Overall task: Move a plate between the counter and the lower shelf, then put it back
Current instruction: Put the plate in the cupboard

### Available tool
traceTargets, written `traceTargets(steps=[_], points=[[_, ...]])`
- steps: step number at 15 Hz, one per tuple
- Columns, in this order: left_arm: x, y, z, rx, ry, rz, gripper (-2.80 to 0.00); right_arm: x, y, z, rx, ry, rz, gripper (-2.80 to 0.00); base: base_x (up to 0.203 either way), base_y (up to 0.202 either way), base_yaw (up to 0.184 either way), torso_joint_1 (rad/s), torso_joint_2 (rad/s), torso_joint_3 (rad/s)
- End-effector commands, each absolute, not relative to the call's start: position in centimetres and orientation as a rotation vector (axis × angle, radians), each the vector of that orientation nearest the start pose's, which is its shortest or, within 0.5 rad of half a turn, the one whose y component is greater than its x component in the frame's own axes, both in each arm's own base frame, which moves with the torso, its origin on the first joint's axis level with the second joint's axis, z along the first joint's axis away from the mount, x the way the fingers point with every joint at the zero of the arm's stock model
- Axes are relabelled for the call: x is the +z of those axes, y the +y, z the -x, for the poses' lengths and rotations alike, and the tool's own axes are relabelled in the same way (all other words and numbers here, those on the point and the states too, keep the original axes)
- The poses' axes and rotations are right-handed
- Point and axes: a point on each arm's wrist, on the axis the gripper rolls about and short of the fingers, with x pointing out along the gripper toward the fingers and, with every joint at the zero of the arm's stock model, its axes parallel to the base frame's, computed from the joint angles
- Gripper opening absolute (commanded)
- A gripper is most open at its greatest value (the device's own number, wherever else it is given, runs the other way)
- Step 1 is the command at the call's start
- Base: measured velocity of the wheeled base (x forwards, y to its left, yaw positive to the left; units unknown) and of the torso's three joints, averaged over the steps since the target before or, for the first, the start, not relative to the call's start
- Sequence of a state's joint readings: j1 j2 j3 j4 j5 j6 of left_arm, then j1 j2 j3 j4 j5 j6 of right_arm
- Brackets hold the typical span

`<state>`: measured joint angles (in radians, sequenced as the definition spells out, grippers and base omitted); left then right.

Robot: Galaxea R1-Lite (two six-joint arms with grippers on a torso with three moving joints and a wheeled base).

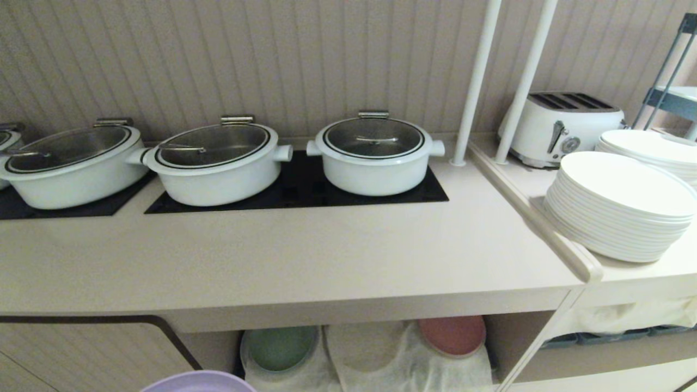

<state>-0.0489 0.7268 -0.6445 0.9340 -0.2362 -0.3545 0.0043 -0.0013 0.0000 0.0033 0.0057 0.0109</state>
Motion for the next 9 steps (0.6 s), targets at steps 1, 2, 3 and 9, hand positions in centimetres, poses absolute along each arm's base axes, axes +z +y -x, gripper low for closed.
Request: traceTargets(steps=[1, 2, 3, 9], points=[[17.33, -0.58, -0.94, -0.076, 1.060, 0.420, -2.80, 7.52, 0.00, 2.28, 0.012, 0.003, -0.011, -2.80, 0.000, 0.000, 0.000, -0.158, 0.31, 0.162], [17.33, -0.58, -0.94, -0.076, 1.060, 0.420, -2.80, 7.52, 0.00, 2.28, 0.011, 0.003, -0.011, -2.80, 0.000, 0.000, 0.000, -0.151, 0.32, 0.163], [17.29, -0.58, -0.93, -0.077, 1.062, 0.421, -2.80, 7.52, 0.00, 2.28, 0.011, 0.003, -0.011, -2.80, 0.000, 0.000, 0.000, -0.144, 0.32, 0.163], [17.29, -0.58, -0.96, -0.078, 1.064, 0.422, -2.80, 7.52, 0.00, 2.28, 0.010, 0.003, -0.017, -2.80, 0.000, 0.000, 0.000, -0.151, 0.33, 0.179]])
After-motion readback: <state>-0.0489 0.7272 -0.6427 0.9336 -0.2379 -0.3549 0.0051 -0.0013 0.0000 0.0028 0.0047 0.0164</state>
